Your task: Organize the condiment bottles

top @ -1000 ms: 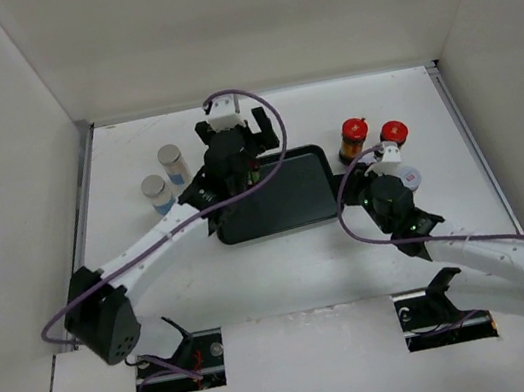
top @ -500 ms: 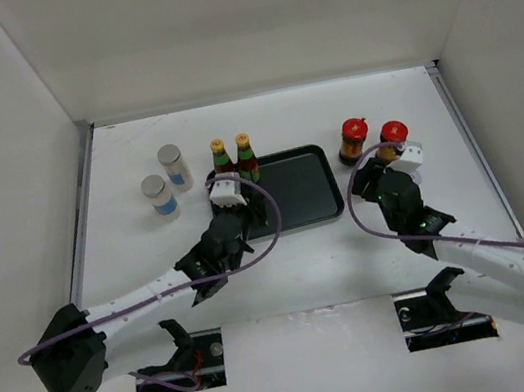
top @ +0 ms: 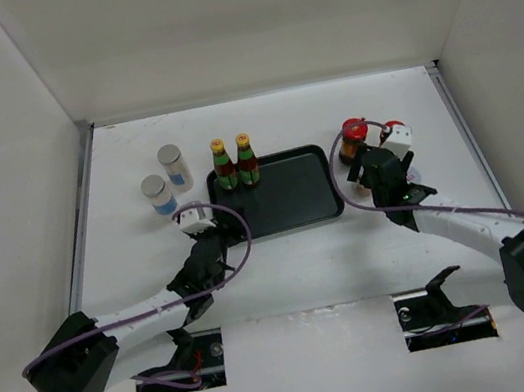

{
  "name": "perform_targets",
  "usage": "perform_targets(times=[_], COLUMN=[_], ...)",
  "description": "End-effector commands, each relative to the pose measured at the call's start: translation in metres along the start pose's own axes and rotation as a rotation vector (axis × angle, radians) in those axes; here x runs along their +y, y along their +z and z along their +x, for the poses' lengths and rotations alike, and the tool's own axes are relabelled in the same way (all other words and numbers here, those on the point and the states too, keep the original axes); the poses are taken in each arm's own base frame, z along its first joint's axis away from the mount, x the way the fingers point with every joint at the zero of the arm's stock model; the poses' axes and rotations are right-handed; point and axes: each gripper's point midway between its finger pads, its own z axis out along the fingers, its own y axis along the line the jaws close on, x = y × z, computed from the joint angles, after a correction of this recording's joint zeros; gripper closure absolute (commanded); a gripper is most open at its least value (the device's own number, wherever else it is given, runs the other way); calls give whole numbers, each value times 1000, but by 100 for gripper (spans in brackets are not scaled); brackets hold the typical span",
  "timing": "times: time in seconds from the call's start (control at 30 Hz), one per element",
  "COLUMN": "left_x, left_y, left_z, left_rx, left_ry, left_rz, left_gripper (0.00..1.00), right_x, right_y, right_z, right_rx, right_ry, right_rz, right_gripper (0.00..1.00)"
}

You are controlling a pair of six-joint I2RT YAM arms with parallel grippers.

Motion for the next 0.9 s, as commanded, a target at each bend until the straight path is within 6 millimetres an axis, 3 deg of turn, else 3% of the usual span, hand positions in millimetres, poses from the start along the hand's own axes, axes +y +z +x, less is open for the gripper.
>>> perform_targets(times=[0.0,0.23,0.4,0.5,0.63,0.73,0.87], left_x=[-8,1,1,1,2,5,6], left_y=[0,-8,-9,-8,-7,-7,-6], left_z=[-18,-31,-31,-29,-31,-34,-31], left_rx=[-86,-138,-139,-134,-140,-148,-143], left_ry=[-123,-151,-147,-140,-146,-153,-154], left_rz=[36,15,11,7,5,-2,-8], left_gripper=[39,33,32,32,32,32,32], right_x=[6,3,4,8,41,76,127], right_y=[10,24,30,27,-1,-16,-7], right_z=[-16,-1,2,-12,-56,-85,-83], right_rx=[-21,32,37,-2,-121,-184,-168], right_ry=[-40,-94,-104,-77,-50,-33,-7], right_rz=[32,90,103,93,-6,-111,-236], right_gripper=[16,18,32,44,46,47,46])
